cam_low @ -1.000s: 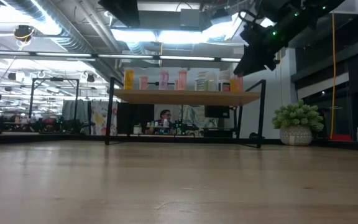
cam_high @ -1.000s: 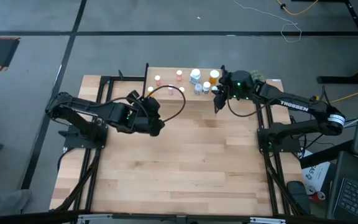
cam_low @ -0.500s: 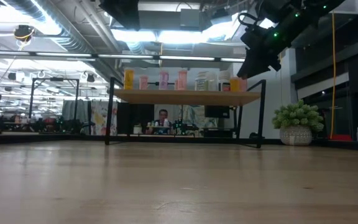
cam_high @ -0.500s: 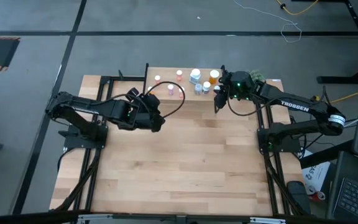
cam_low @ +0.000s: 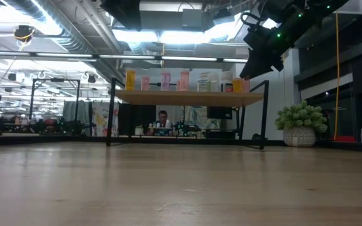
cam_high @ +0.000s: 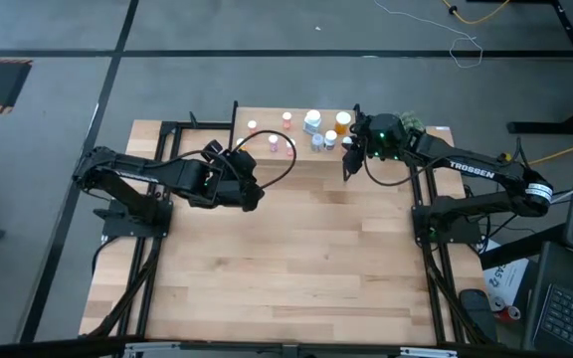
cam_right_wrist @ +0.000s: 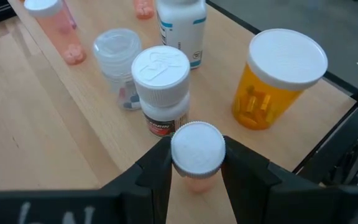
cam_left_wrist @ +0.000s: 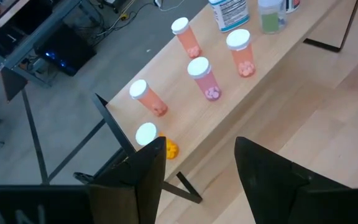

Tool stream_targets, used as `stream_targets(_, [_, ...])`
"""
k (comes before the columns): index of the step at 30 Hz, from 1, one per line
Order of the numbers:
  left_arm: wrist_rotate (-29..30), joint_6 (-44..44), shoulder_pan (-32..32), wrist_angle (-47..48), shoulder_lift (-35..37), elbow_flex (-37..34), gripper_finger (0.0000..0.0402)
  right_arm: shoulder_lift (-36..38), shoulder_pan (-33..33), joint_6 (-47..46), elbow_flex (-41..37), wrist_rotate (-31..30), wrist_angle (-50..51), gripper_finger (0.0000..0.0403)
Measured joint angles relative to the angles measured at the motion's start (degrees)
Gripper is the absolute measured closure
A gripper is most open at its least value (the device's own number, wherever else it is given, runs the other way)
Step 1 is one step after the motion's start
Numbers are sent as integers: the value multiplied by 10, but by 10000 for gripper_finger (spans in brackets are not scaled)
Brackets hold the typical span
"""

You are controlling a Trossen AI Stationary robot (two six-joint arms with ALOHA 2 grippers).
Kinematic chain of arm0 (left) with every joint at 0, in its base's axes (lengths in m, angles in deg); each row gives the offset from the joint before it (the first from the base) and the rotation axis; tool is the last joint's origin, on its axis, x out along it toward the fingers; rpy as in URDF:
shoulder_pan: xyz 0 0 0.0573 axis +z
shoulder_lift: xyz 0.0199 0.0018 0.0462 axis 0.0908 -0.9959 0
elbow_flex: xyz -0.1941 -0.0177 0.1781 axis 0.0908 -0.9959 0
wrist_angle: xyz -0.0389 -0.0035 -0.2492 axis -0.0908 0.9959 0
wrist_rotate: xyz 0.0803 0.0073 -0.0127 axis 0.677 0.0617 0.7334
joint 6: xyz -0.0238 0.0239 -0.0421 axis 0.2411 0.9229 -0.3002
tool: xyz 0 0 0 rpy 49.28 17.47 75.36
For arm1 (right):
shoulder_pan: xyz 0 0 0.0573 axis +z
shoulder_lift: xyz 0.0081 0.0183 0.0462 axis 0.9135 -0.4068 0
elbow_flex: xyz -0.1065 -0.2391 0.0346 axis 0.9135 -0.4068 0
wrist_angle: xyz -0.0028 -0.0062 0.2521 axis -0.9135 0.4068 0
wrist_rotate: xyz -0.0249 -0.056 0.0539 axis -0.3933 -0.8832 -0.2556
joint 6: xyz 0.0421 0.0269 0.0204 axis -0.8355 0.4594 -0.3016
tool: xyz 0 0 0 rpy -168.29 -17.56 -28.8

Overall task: Pick and place medicine bottles onto shelf by color
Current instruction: Put the small light orange pill bottle on the shelf, then return to Home Position

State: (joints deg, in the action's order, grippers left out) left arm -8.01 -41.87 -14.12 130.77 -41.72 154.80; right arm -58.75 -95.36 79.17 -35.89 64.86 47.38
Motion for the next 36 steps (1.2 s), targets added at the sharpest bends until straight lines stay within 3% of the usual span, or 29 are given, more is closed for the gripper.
stream_targets(7, [0,0,0,0,0,0,215,0,0,-3,0,0,-1,266])
stream_targets(18, [0,0,0,0,0,0,215,2,0,-9,-1,-5,-11,178])
stream_targets(30, [0,0,0,0,0,0,215,29,0,-5,1,-24,-30,173])
stream_targets(36, [-15,9,0,0,0,0,215,60,0,-18,48,-22,13,173])
